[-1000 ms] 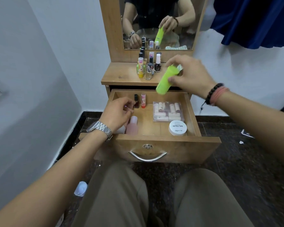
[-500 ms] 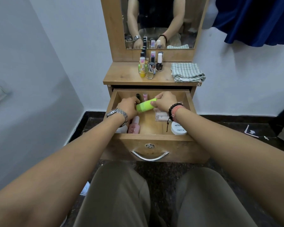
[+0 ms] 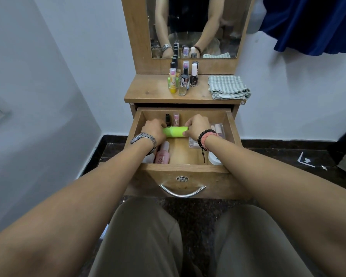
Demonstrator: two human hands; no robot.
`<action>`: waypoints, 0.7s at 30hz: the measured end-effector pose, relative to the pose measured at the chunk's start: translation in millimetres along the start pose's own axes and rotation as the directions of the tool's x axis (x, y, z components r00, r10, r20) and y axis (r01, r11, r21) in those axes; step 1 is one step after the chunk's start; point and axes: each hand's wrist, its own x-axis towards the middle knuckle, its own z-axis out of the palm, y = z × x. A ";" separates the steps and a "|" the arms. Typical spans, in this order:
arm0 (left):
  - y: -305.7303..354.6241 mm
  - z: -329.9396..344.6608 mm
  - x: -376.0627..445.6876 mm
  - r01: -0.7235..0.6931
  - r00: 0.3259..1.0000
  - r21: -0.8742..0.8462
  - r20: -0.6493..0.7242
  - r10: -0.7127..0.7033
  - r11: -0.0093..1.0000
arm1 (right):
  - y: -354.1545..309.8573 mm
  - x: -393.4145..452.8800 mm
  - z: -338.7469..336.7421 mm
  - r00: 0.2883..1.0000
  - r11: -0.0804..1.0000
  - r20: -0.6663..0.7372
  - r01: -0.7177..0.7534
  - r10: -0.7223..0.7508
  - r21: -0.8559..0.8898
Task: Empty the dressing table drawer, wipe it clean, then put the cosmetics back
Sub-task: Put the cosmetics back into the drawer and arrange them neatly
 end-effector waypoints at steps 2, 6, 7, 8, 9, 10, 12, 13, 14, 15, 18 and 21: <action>-0.2 0.3 0.2 -0.005 1.000 0.000 -0.006 0.005 1.000 | 0.6 0.2 1.7 1.000 0.998 0.016 0.022 -0.021 -0.063; 0.5 1.4 -1.3 -0.008 1.000 0.007 -0.014 0.008 1.000 | -0.6 -2.7 5.3 0.998 0.980 0.046 0.054 -0.046 -0.192; 0.6 1.8 -1.4 -0.009 1.000 0.011 -0.014 0.009 1.000 | -0.8 -3.6 4.8 0.997 0.977 0.050 0.066 -0.057 -0.204; 0.7 2.0 -1.8 -0.009 1.000 0.016 -0.012 0.010 1.000 | -0.8 -4.2 3.3 0.995 0.975 0.060 0.085 -0.074 -0.206; 0.4 2.1 -2.3 -0.010 1.000 0.022 -0.009 0.010 1.000 | -0.6 -4.7 1.0 0.993 0.974 0.071 0.107 -0.094 -0.198; -0.1 1.9 -2.6 -0.012 1.000 0.027 -0.006 0.012 1.000 | -0.3 -4.8 -2.0 0.990 0.975 0.076 0.128 -0.115 -0.183; -1.0 1.6 -2.8 -0.018 1.000 0.022 -0.002 0.018 1.000 | -0.5 -6.3 -10.7 0.988 0.983 0.052 0.149 -0.144 -0.111; -0.7 1.4 -3.1 -0.025 1.000 0.013 0.000 0.025 1.000 | -0.4 -6.5 -15.3 0.987 0.986 0.018 0.157 -0.157 -0.061; 0.0 1.3 -3.6 -0.035 0.999 0.005 -0.001 0.035 0.999 | 0.0 -6.3 -19.3 0.985 0.985 -0.018 0.169 -0.170 -0.020; 1.0 1.5 -4.4 -0.048 0.999 -0.001 -0.004 0.048 0.999 | -0.1 -6.6 -22.9 0.982 0.983 -0.044 0.184 -0.184 -0.004; 4.6 2.0 -6.6 -0.080 0.997 -0.011 -0.021 0.080 0.997 | 0.1 -8.8 -28.2 0.972 0.976 -0.094 0.214 -0.217 -0.040; 5.7 2.2 -7.6 -0.092 0.995 -0.017 -0.041 0.091 0.996 | -3.0 -8.4 -26.0 0.963 0.974 -0.146 0.224 -0.228 -0.045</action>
